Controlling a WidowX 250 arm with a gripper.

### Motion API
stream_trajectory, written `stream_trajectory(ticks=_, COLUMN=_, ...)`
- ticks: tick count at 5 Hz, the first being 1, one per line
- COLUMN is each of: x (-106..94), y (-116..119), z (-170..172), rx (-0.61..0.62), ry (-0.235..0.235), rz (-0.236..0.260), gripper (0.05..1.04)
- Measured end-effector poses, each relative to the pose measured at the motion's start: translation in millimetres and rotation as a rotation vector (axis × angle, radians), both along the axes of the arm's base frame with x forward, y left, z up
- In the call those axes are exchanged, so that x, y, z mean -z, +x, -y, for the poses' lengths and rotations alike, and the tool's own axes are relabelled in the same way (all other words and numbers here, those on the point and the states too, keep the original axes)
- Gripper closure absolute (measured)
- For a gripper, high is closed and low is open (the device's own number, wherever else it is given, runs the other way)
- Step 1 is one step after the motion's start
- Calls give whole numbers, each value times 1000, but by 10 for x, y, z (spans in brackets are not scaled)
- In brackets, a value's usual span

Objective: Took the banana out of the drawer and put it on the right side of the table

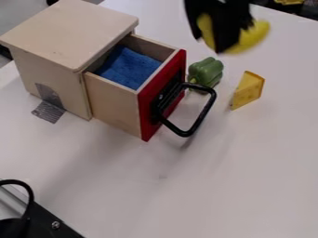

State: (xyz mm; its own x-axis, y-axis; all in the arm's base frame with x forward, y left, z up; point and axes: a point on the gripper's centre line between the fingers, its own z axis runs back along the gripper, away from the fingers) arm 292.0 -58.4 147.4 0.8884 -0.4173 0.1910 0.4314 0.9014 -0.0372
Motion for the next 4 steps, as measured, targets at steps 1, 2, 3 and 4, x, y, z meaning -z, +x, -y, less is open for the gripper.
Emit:
stream_trajectory(ticks=1, x=315, y=71, z=187, rx=-11, ry=51, rz=-27, gripper=554)
stream_trajectory(ticks=2, x=702, y=83, z=346, rx=-37, ry=72, rz=-76, gripper=554)
stream_trajectory(ticks=3, x=1007, y=62, z=471, rx=-48, ry=93, rz=-122, gripper=554)
stream_trajectory(ticks=4, x=1118, y=34, z=542, rx=-77, ry=89, rz=-147, gripper=555)
